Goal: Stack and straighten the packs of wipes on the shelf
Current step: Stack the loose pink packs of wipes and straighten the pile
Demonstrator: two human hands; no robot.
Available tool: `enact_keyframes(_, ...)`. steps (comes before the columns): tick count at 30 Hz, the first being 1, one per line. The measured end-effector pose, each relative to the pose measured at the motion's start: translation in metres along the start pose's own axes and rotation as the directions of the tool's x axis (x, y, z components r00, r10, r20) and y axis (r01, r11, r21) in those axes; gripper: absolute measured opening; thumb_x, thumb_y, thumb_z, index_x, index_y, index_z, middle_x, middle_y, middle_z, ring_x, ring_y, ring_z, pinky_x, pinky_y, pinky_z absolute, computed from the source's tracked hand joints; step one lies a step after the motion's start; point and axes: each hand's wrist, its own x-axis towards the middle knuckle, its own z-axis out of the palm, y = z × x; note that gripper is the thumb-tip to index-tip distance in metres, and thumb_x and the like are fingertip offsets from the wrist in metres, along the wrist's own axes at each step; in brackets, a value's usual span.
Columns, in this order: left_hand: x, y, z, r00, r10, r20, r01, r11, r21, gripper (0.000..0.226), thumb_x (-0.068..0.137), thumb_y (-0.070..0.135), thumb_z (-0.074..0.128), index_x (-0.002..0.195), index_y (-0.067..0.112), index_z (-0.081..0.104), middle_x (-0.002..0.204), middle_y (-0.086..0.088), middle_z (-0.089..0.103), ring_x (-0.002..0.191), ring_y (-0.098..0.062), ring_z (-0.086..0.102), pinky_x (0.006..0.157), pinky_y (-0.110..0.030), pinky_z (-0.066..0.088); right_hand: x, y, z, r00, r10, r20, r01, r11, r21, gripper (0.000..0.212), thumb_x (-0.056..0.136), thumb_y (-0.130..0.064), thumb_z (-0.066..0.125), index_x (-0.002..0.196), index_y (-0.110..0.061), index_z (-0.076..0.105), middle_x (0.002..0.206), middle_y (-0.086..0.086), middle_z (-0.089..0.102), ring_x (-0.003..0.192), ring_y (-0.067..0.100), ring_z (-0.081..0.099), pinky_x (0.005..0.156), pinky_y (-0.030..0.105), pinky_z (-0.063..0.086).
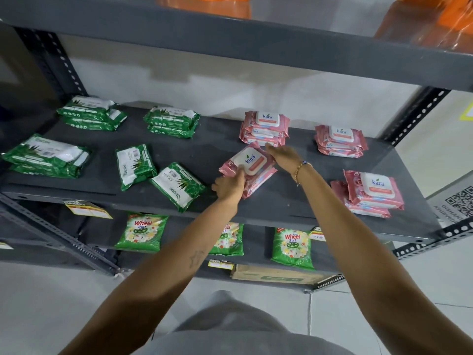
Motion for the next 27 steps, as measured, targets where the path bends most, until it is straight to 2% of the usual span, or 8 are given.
enact_keyframes(4, 0.031, -0.01, 0.012, 0.994, -0.03, 0.108, 0.046, 0.988, -0.146, 0.105, 0.053, 0.08, 0.054, 0.131, 0.01, 0.051, 0.127, -0.012, 0.062, 0.112, -0.03, 0.06, 0.096, -0.046, 0.05, 0.002, 0.001, -0.003, 0.978, 0.041, 0.207, -0.044, 0.999, 0.008, 0.047, 0.089, -0.054, 0.05, 0.119, -0.019, 0.058, 0.11, -0.002, 0.066, 0.099, 0.017, 0.061, 0.09, 0.034, 0.048)
enact_keyframes(6, 0.029, -0.004, 0.006, 0.99, -0.027, 0.14, 0.049, 0.987, -0.153, 0.092, 0.056, 0.079, 0.054, 0.119, 0.012, 0.06, 0.114, -0.011, 0.068, 0.101, -0.028, 0.066, 0.091, -0.042, 0.053, 0.004, 0.012, -0.008, 0.963, 0.115, 0.244, -0.118, 0.993, -0.003, 0.052, 0.081, -0.064, 0.053, 0.109, -0.02, 0.063, 0.104, -0.002, 0.068, 0.096, 0.017, 0.061, 0.086, 0.031, 0.048)
enact_keyframes(9, 0.007, 0.017, -0.013, 0.967, 0.042, 0.25, -0.009, 0.991, -0.13, 0.039, 0.088, 0.049, 0.054, 0.096, 0.012, 0.065, 0.086, -0.007, 0.069, 0.075, -0.021, 0.065, 0.081, -0.034, 0.053, -0.004, 0.026, -0.018, 0.931, 0.203, 0.303, -0.242, 0.965, 0.096, 0.042, 0.079, -0.059, 0.06, 0.089, -0.018, 0.062, 0.083, -0.001, 0.063, 0.077, 0.013, 0.052, 0.064, 0.023, 0.039)
enact_keyframes(11, 0.01, 0.025, -0.021, 0.951, 0.065, 0.302, -0.047, 0.997, -0.066, 0.031, 0.09, 0.04, 0.055, 0.097, 0.012, 0.065, 0.079, -0.006, 0.068, 0.067, -0.018, 0.062, 0.07, -0.031, 0.054, -0.007, 0.04, -0.022, 0.911, 0.239, 0.337, -0.299, 0.944, 0.14, 0.038, 0.076, -0.058, 0.064, 0.082, -0.02, 0.059, 0.075, -0.002, 0.057, 0.067, 0.01, 0.043, 0.058, 0.023, 0.031)
enact_keyframes(13, 0.013, 0.03, -0.024, 0.936, 0.074, 0.345, -0.075, 0.997, -0.01, 0.035, 0.089, 0.04, 0.057, 0.102, 0.01, 0.067, 0.08, -0.006, 0.069, 0.068, -0.018, 0.064, 0.07, -0.031, 0.056, -0.012, 0.052, -0.024, 0.91, 0.243, 0.335, -0.306, 0.94, 0.151, 0.039, 0.072, -0.058, 0.068, 0.074, -0.021, 0.057, 0.071, -0.002, 0.053, 0.062, 0.009, 0.038, 0.056, 0.023, 0.028)
enact_keyframes(16, 0.012, 0.031, -0.024, 0.915, 0.08, 0.395, -0.116, 0.991, 0.068, 0.04, 0.089, 0.043, 0.057, 0.11, 0.011, 0.067, 0.09, -0.009, 0.072, 0.078, -0.02, 0.068, 0.085, -0.038, 0.057, -0.02, 0.065, -0.024, 0.944, 0.226, 0.241, -0.28, 0.934, 0.221, 0.036, 0.073, -0.052, 0.071, 0.074, -0.018, 0.059, 0.073, -0.001, 0.058, 0.072, 0.012, 0.05, 0.067, 0.025, 0.039)
enact_keyframes(21, 0.009, 0.029, -0.021, 0.878, 0.091, 0.471, -0.151, 0.984, 0.091, 0.035, 0.09, 0.038, 0.058, 0.109, 0.01, 0.066, 0.094, -0.011, 0.072, 0.083, -0.021, 0.068, 0.088, -0.038, 0.057, -0.03, 0.08, -0.025, 0.953, 0.221, 0.205, -0.284, 0.888, 0.361, 0.029, 0.073, -0.038, 0.076, 0.069, -0.012, 0.063, 0.056, -0.002, 0.064, 0.072, 0.017, 0.062, 0.074, 0.029, 0.051)
enact_keyframes(27, 0.005, 0.024, -0.019, 0.868, 0.086, 0.489, -0.139, 0.987, 0.074, 0.035, 0.088, 0.041, 0.063, 0.101, 0.009, 0.067, 0.091, -0.01, 0.072, 0.085, -0.022, 0.068, 0.087, -0.039, 0.057, -0.033, 0.079, -0.029, 0.957, 0.185, 0.222, -0.268, 0.856, 0.442, 0.027, 0.078, -0.029, 0.072, 0.087, -0.005, 0.065, 0.088, 0.007, 0.068, 0.083, 0.018, 0.063, 0.081, 0.032, 0.054)
